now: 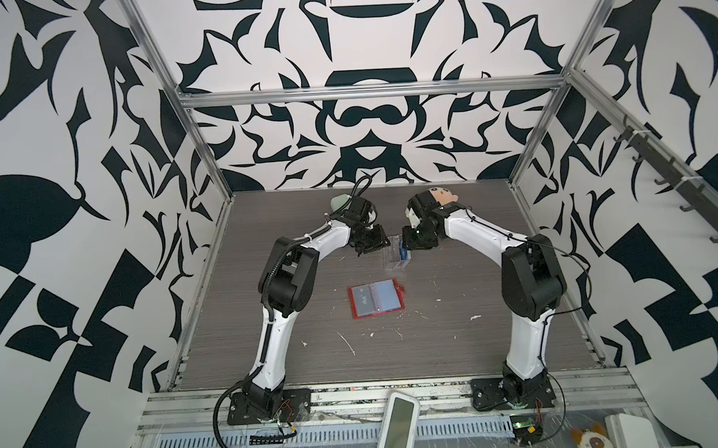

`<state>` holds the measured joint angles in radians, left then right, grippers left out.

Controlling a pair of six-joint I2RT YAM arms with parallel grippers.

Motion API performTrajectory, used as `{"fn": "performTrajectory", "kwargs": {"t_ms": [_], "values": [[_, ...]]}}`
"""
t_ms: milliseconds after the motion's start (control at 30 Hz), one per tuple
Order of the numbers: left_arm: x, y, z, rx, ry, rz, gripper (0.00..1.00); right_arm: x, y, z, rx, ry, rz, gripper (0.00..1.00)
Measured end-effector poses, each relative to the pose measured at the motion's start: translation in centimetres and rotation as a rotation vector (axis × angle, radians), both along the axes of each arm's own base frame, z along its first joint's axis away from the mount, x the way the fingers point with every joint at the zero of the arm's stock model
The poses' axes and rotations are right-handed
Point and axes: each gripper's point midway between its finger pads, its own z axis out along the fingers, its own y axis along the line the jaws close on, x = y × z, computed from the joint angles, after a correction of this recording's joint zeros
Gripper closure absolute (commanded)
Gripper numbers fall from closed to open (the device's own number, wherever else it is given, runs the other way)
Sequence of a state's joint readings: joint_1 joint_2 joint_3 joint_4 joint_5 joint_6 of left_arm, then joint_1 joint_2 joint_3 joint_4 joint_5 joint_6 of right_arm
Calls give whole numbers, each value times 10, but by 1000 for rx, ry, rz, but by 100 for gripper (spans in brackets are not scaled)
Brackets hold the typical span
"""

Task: Put the credit cards into the card holder

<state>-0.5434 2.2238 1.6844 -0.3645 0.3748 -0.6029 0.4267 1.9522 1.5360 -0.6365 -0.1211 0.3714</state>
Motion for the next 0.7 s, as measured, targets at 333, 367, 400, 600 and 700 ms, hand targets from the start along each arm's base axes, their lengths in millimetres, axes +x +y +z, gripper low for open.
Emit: {"fn": "performTrajectory", "kwargs": {"t_ms": [333,367,400,600,700], "values": [[-5,-3,-4,-19,31,-14,60,3,-1,-10,-21,25,-5,60],[-5,-3,-4,-18,33,-13,60,4,-1,-11,-21,28,-5,60],[-5,-3,-4,-18,36,-12,61,5,0,-12,-22,30,-5,60],[-6,-3,-5,-20,45,-7,63,7,1,-17,-26,46,-4,60],[-7,-2,-6,-19,54,-1,65,7,2,-21,-30,59,-3,60]]}}
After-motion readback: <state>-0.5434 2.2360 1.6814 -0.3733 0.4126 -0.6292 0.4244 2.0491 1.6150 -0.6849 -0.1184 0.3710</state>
